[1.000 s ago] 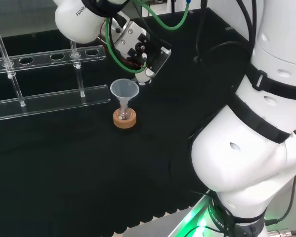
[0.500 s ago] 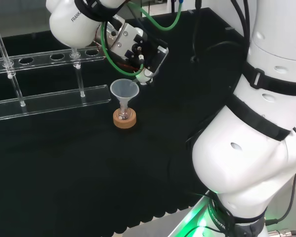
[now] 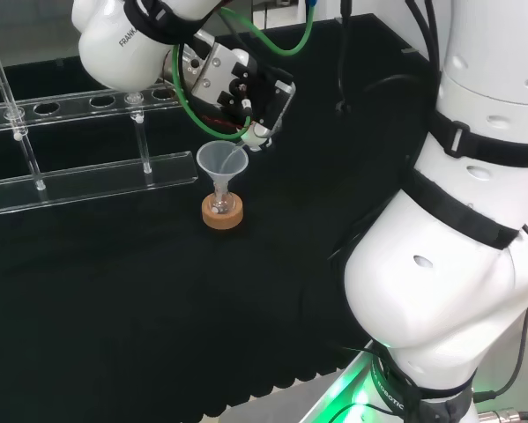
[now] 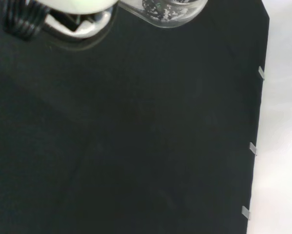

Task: Pour all the NaCl from the weighing funnel into the round-bottom flask.

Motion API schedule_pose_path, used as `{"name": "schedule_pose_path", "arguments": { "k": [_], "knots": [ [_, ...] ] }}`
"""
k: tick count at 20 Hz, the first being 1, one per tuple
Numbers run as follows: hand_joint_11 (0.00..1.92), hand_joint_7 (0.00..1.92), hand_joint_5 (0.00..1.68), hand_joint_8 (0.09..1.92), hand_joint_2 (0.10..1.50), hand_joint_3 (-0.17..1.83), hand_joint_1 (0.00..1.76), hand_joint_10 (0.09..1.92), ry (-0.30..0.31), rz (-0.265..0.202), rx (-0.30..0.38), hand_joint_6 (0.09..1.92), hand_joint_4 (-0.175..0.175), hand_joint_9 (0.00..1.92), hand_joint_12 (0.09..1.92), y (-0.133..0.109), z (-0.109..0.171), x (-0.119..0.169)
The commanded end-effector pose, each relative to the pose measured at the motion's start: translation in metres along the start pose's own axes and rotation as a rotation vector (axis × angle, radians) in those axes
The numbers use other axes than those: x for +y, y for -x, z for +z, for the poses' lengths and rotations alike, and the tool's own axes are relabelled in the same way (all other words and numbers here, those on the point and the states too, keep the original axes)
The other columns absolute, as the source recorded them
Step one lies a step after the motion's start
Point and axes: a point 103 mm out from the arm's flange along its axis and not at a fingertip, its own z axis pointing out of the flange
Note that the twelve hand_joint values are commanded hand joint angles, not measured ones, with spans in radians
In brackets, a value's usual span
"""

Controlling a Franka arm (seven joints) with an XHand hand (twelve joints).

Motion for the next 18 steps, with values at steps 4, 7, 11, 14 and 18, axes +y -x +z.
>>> {"name": "schedule_pose_path", "arguments": {
  "k": [4, 7, 11, 14, 18],
  "knots": [
    [0.79, 0.71, 1.2, 0.66, 0.69, 0.65, 1.1, 0.32, -0.008, 0.007, -0.052, 0.79, 0.175, 1.09, 1.07, -0.0032, -0.0071, -0.001],
    [0.78, 0.71, 1.2, 0.66, 0.69, 0.65, 1.1, 0.32, -0.01, 0.006, -0.066, 0.8, 0.175, 1.09, 1.07, -0.0053, -0.0081, -0.0009],
    [0.78, 0.71, 1.2, 0.66, 0.69, 0.65, 1.1, 0.31, -0.015, 0.007, -0.081, 0.8, 0.175, 1.09, 1.07, -0.0066, -0.0094, -0.0009],
    [0.78, 0.71, 1.2, 0.66, 0.69, 0.65, 1.1, 0.31, -0.022, 0.009, -0.103, 0.8, 0.175, 1.09, 1.07, -0.0078, -0.0098, -0.0008],
    [0.78, 0.71, 1.2, 0.66, 0.69, 0.65, 1.1, 0.31, -0.035, 0.017, -0.124, 0.8, 0.175, 1.09, 1.07, -0.0085, -0.0106, -0.0008]
  ]
}}
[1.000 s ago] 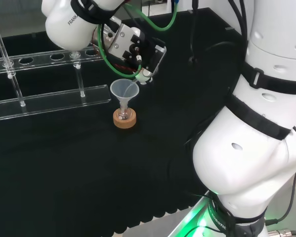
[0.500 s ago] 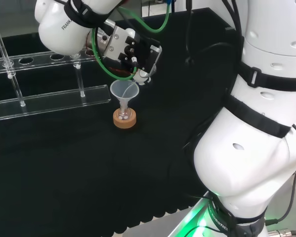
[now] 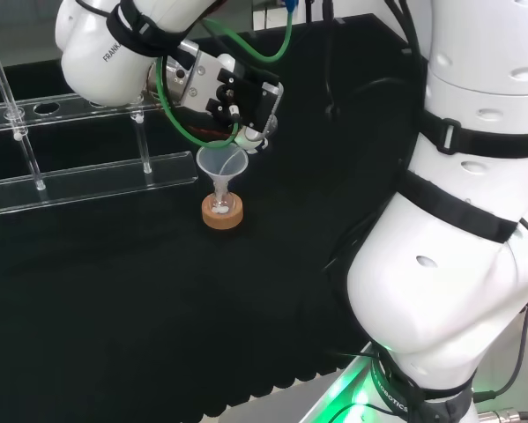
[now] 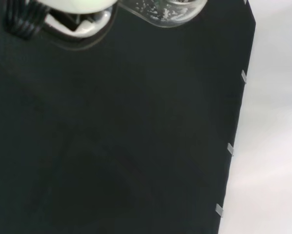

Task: Pour all the NaCl from the weighing funnel into the round-bottom flask.

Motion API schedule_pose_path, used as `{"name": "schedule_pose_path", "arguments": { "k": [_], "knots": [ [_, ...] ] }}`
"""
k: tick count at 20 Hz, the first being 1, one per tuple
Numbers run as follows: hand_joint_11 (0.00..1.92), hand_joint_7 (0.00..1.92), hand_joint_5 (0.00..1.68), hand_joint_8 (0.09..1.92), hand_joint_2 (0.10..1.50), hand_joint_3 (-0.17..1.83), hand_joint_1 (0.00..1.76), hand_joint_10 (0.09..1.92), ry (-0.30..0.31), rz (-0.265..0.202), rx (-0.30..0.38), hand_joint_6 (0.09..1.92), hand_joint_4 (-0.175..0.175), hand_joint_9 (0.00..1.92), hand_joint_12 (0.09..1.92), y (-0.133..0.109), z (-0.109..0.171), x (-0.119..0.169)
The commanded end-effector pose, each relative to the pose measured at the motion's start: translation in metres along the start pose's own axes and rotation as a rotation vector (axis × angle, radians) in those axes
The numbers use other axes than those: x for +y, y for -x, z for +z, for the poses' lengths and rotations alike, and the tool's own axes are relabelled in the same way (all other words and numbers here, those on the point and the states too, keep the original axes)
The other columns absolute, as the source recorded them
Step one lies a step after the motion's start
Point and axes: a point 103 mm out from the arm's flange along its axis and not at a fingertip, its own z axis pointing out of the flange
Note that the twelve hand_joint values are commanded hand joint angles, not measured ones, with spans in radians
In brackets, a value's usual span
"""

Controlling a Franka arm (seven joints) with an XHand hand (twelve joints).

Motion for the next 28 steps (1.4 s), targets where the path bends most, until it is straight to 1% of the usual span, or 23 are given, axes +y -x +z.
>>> {"name": "schedule_pose_path", "arguments": {
  "k": [1, 11, 25, 28],
  "knots": [
    [0.78, 0.71, 1.2, 0.66, 0.69, 0.65, 1.1, 0.31, -0.014, 0.012, -0.027, 0.8, 0.175, 1.09, 1.07, 0.0, -0.001, 0.0],
    [0.78, 0.7, 1.2, 0.65, 0.69, 0.65, 1.1, 0.31, -0.028, 0.02, -0.068, 0.8, 0.175, 1.09, 1.07, -0.003, -0.012, 0.0],
    [0.78, 0.7, 1.2, 0.65, 0.69, 0.65, 1.1, 0.3, -0.071, 0.035, -0.114, 0.8, 0.175, 1.09, 1.07, -0.004, -0.023, -0.002],
    [0.78, 0.7, 1.2, 0.65, 0.69, 0.65, 1.1, 0.3, -0.072, 0.038, -0.126, 0.8, 0.175, 1.09, 1.07, -0.005, -0.026, -0.003]
  ]
}}
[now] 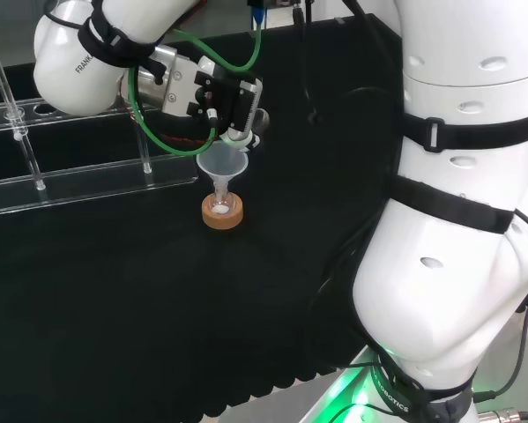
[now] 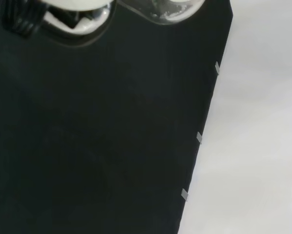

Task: Pour all the NaCl from the weighing funnel into the round-bottom flask.

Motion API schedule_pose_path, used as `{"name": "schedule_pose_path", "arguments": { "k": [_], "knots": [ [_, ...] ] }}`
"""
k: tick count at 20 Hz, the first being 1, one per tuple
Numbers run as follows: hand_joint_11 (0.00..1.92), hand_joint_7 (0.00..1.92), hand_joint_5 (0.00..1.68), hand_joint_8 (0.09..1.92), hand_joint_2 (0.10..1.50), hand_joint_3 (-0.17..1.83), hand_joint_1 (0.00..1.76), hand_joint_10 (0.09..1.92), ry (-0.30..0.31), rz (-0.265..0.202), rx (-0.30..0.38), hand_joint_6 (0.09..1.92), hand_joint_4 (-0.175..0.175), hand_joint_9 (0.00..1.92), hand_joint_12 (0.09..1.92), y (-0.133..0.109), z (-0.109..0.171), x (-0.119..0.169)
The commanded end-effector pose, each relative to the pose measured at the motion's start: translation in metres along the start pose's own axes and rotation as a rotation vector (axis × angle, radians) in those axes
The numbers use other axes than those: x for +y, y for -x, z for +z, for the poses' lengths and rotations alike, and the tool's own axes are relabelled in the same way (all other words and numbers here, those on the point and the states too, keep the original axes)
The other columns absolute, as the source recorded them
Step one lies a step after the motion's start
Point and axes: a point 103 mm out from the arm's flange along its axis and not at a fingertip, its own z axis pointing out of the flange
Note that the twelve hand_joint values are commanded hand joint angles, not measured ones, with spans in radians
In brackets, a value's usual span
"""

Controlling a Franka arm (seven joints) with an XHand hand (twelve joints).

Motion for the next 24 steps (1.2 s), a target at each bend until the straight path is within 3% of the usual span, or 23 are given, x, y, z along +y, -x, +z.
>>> {"name": "schedule_pose_path", "arguments": {
  "k": [1, 13, 24],
  "knots": [
    [0.79, 0.7, 1.2, 0.65, 0.69, 0.65, 1.1, 0.3, -0.011, 0.005, -0.024, 0.8, 0.175, 1.09, 1.07, 0.0, -0.004, -0.002],
    [0.79, 0.7, 1.2, 0.65, 0.69, 0.65, 1.1, 0.29, -0.021, 0.004, -0.003, 0.8, 0.175, 1.09, 1.06, -0.001, -0.008, 0.0],
    [0.8, 0.7, 1.2, 0.65, 0.69, 0.65, 1.1, 0.29, 0.049, -0.021, 0.188, 0.8, 0.175, 1.09, 1.06, 0.012, 0.002, 0.005]
  ]
}}
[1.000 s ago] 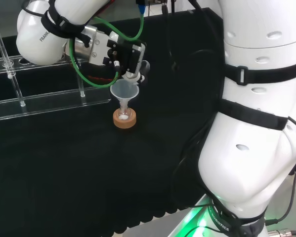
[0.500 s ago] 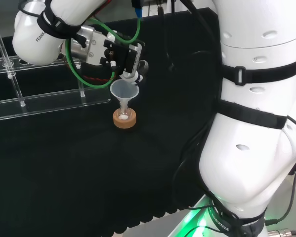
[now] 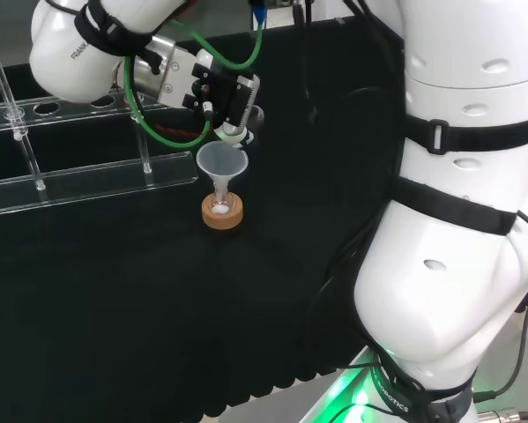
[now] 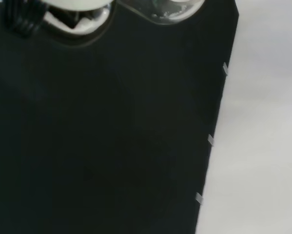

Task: Pour all the NaCl from the weighing funnel into the round-bottom flask.

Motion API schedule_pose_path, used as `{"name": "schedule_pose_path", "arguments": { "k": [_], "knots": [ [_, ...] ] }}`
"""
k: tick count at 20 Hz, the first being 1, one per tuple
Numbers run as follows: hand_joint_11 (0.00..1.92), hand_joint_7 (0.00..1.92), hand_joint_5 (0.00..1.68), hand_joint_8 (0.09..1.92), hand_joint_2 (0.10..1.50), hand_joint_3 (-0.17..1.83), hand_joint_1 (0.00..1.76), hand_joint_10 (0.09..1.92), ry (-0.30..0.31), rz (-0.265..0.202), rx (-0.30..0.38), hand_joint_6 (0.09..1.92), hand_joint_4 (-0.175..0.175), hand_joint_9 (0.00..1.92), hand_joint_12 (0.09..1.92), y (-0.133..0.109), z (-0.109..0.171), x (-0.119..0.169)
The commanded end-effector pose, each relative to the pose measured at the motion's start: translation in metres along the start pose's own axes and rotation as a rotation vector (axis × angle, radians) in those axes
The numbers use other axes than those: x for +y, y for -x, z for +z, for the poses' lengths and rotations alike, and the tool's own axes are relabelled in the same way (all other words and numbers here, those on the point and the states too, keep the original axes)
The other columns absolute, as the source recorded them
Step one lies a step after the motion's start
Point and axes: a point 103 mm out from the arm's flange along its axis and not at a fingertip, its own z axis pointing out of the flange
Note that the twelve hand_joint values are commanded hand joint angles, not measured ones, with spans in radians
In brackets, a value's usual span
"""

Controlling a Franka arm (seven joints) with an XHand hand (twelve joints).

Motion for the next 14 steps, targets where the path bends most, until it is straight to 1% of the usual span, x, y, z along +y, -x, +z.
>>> {"name": "schedule_pose_path", "arguments": {
  "k": [1, 3, 6, 10, 14],
  "knots": [
    [0.8, 0.7, 1.2, 0.65, 0.69, 0.65, 1.1, 0.29, 0.045, -0.018, 0.135, 0.8, 0.175, 1.09, 1.06, 0.011, 0.008, 0.003],
    [0.8, 0.7, 1.2, 0.65, 0.69, 0.65, 1.1, 0.29, 0.07, -0.023, 0.229, 0.8, 0.175, 1.09, 1.06, 0.017, 0.011, 0.003],
    [0.8, 0.7, 1.2, 0.65, 0.69, 0.65, 1.1, 0.29, 0.116, -0.029, 0.35, 0.8, 0.175, 1.09, 1.06, 0.028, 0.015, 0.005],
    [0.8, 0.7, 1.2, 0.65, 0.69, 0.65, 1.1, 0.29, 0.158, -0.04, 0.451, 0.8, 0.175, 1.09, 1.05, 0.037, 0.019, 0.006],
    [0.8, 0.7, 1.2, 0.66, 0.69, 0.65, 1.1, 0.29, 0.186, -0.051, 0.528, 0.81, 0.175, 1.1, 1.05, 0.044, 0.024, 0.008]
  ]
}}
